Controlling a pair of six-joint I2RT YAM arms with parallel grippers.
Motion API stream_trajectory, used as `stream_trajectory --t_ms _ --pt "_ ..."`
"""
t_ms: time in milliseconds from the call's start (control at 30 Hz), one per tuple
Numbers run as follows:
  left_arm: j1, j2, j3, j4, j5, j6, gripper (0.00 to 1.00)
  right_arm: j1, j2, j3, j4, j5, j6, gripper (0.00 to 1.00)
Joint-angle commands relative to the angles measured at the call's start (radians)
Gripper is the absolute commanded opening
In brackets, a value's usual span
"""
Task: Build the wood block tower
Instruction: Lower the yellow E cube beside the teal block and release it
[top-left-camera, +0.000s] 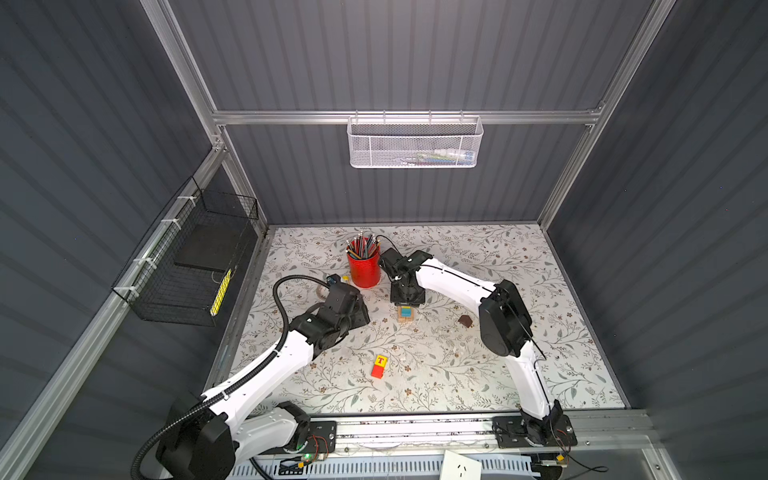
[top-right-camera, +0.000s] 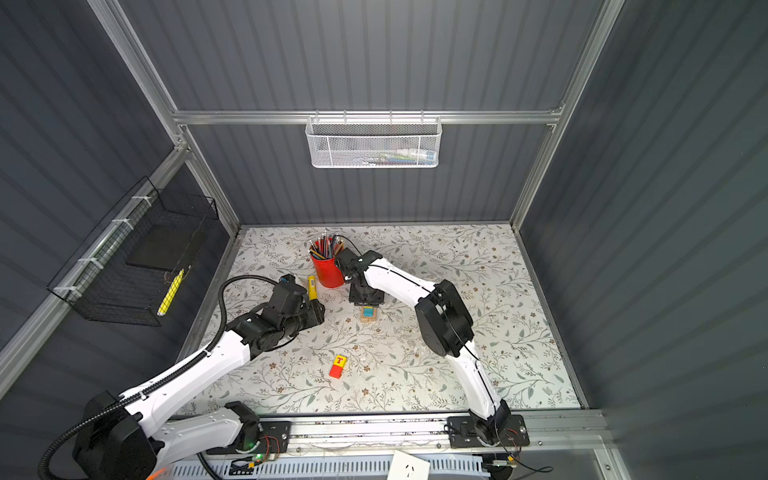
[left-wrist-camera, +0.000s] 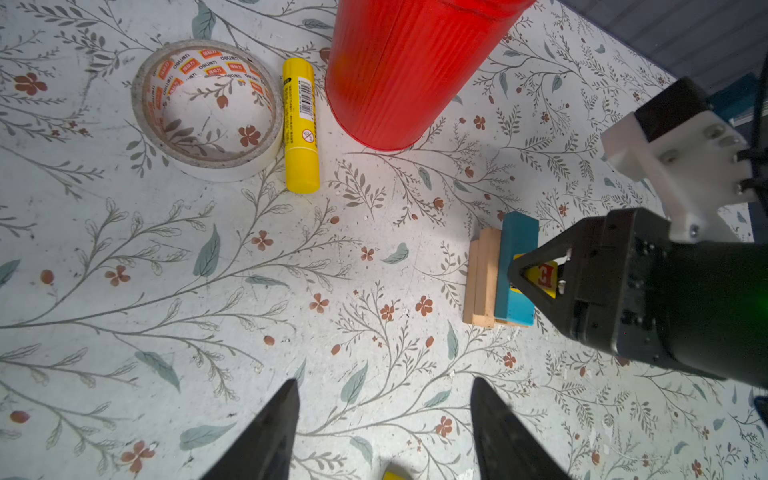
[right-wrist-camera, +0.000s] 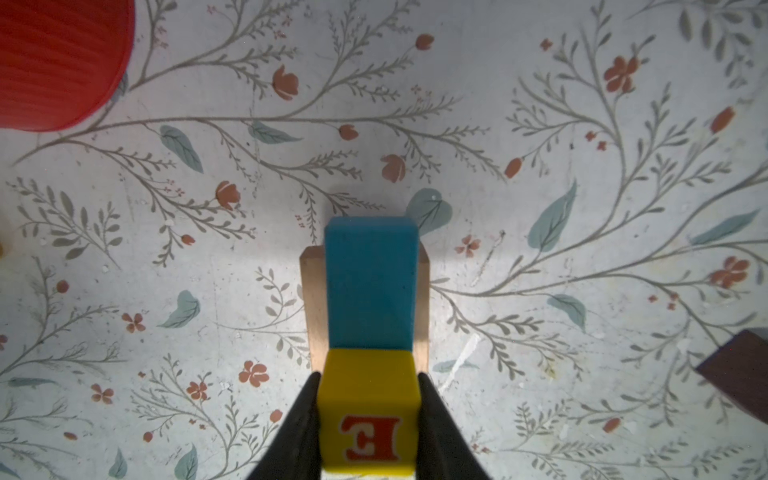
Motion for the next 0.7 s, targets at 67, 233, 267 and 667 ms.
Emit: stream_trajectory --t_ms 67,233,267,667 --pt "0.01 -0.003 -0.012 -0.016 -0.012 -0.001 0.66 0.004 0.02 0.014 -0.04 0.027 -0.008 0.34" --pt "0.01 -0.002 -0.015 -0.017 -0.009 -0.001 0.66 0.004 0.023 0.015 -0.036 0.014 -0.005 0.39" --pt "0.01 -0.002 -0.015 -0.016 -0.009 -0.001 0.66 0.004 0.023 0.017 -0.034 0.012 -0.004 0.41" --pt "0.01 -0.008 -0.019 -0.016 -0.009 -0.003 0.66 -0.004 0.031 0.029 -0.026 0.009 -0.008 0.45"
